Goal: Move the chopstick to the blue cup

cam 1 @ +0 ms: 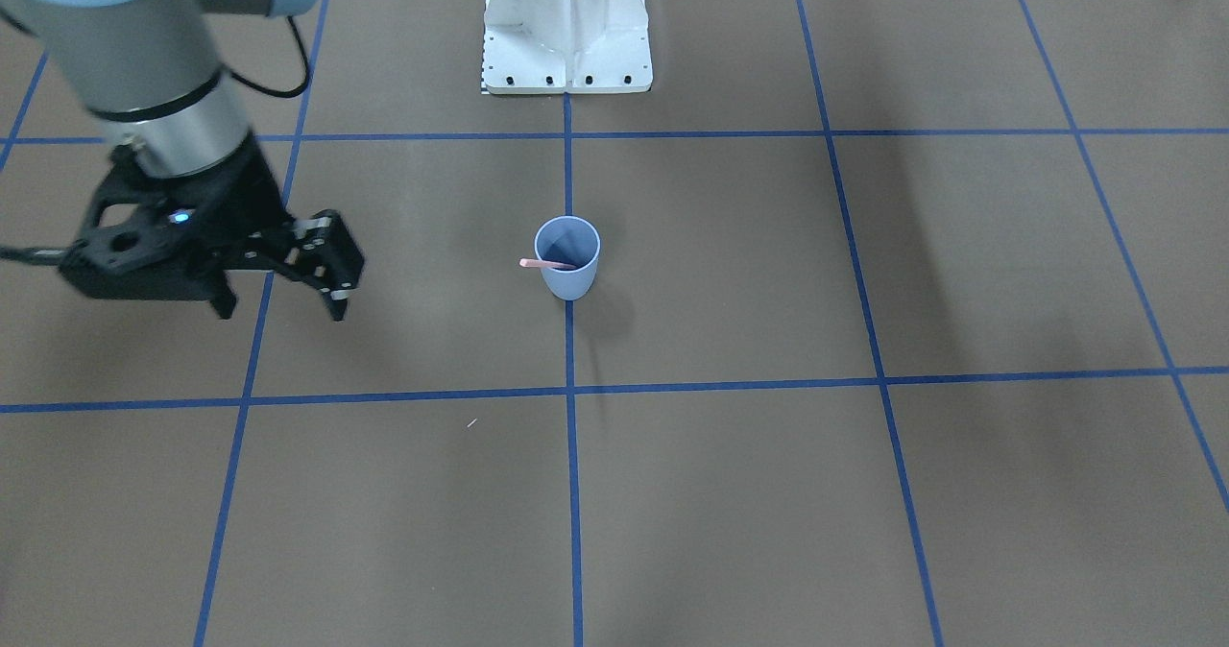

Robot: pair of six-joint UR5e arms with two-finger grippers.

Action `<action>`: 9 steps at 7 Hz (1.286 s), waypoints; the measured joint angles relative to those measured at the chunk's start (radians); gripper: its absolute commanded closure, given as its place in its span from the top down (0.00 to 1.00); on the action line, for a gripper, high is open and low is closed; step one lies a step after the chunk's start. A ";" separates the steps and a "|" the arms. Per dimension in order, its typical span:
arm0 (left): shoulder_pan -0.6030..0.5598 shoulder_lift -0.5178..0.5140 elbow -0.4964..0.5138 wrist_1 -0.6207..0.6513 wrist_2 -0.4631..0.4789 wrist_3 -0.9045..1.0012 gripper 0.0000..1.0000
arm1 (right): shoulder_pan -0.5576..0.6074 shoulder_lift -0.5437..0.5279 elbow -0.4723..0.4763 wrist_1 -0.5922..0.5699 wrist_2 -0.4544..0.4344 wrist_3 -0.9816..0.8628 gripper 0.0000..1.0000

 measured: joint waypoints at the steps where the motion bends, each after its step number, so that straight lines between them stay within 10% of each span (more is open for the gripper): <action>1: 0.003 -0.012 -0.021 0.051 0.000 -0.029 0.98 | 0.097 -0.105 -0.001 0.031 0.077 -0.179 1.00; 4: 0.007 -0.026 -0.134 0.247 0.001 -0.047 0.98 | 0.316 -0.417 0.005 0.058 0.178 -0.577 1.00; 9: 0.008 -0.028 -0.154 0.266 0.001 -0.037 0.98 | 0.469 -0.814 0.076 0.086 0.179 -0.691 1.00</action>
